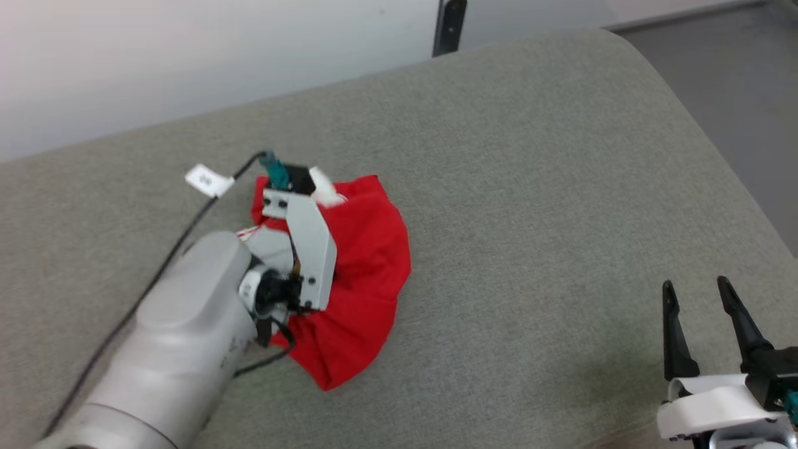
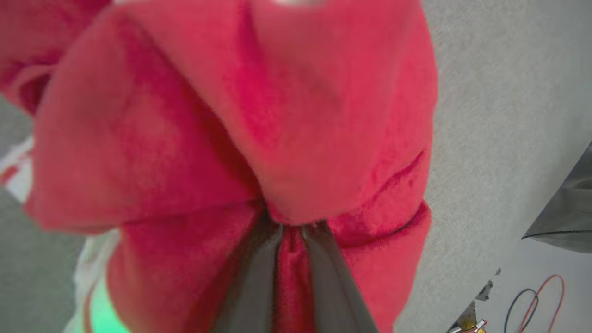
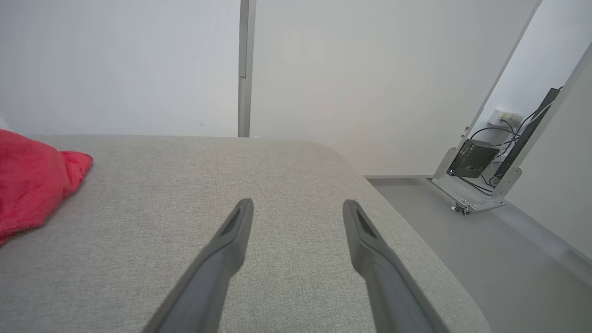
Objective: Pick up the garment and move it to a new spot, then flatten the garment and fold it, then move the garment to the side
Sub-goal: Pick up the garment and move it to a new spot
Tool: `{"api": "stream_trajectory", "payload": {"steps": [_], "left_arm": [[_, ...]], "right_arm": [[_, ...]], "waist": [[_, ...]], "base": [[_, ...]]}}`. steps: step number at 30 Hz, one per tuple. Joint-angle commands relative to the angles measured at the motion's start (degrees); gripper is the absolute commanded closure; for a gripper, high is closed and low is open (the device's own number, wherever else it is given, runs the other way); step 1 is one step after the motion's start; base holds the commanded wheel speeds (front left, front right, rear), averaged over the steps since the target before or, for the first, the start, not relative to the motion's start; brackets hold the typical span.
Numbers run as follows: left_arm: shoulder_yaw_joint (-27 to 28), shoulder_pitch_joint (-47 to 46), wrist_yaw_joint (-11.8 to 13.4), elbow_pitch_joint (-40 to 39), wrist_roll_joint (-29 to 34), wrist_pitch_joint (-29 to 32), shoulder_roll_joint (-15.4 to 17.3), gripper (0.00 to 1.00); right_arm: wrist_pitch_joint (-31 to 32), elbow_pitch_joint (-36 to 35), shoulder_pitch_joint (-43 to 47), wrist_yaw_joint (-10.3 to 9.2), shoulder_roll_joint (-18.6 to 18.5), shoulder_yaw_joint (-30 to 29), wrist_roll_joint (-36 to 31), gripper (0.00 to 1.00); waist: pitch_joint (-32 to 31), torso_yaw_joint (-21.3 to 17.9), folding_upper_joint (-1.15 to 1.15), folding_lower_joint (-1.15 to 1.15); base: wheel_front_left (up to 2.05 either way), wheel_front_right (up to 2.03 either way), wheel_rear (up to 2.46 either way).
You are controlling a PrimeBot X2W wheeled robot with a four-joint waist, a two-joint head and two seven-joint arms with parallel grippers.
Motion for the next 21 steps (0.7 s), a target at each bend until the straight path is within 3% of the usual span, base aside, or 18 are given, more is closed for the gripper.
{"api": "stream_trajectory", "payload": {"steps": [1,3,6,8,9,15,21], "left_arm": [[0.0,0.8,0.2,0.9,-0.4,-0.2,-0.4,0.97],[-0.8,1.7,-0.4,3.1,-0.6,0.6,-1.2,0.76],[-1.2,1.4,-1.3,5.5,-1.1,1.2,-2.2,0.55],[-1.5,0.4,-2.1,6.0,-0.8,1.2,-2.5,0.14],[-1.8,-0.3,-2.5,5.9,-0.5,1.0,-2.5,0.00],[-1.5,-2.3,-3.8,4.8,-1.8,-0.7,-1.8,0.00],[0.0,-0.8,-4.3,-0.1,-3.4,-6.8,0.7,0.00]], "right_arm": [[-0.3,0.3,-1.0,-0.06,0.2,0.5,0.6,0.00],[-0.3,0.9,-1.5,-0.06,0.2,1.3,0.8,0.00],[-0.3,1.7,-2.2,-0.06,0.2,1.9,0.6,0.00],[-0.3,2.3,-2.2,-0.06,0.2,2.1,0.2,0.00],[-0.3,2.4,-2.1,-0.06,0.2,2.1,-0.1,0.00],[-0.3,3.2,-0.3,-0.06,0.2,2.0,-1.7,0.00],[-0.2,2.7,1.4,-0.06,0.2,2.6,-2.6,0.00]], "waist": [[1.5,-1.5,0.00,0.00],[1.4,-1.5,0.00,0.00],[0.4,-0.8,0.00,0.00],[-0.7,0.0,0.00,0.00],[-1.3,0.5,0.00,0.00],[-6.0,4.1,0.00,0.00],[-9.9,8.0,0.00,0.00]], "base": [[0.00,0.00,0.00],[0.00,0.00,0.00],[0.00,0.00,0.00],[0.00,0.00,0.00],[0.00,0.00,0.00],[0.00,0.00,0.00],[0.00,0.00,0.00]]}}
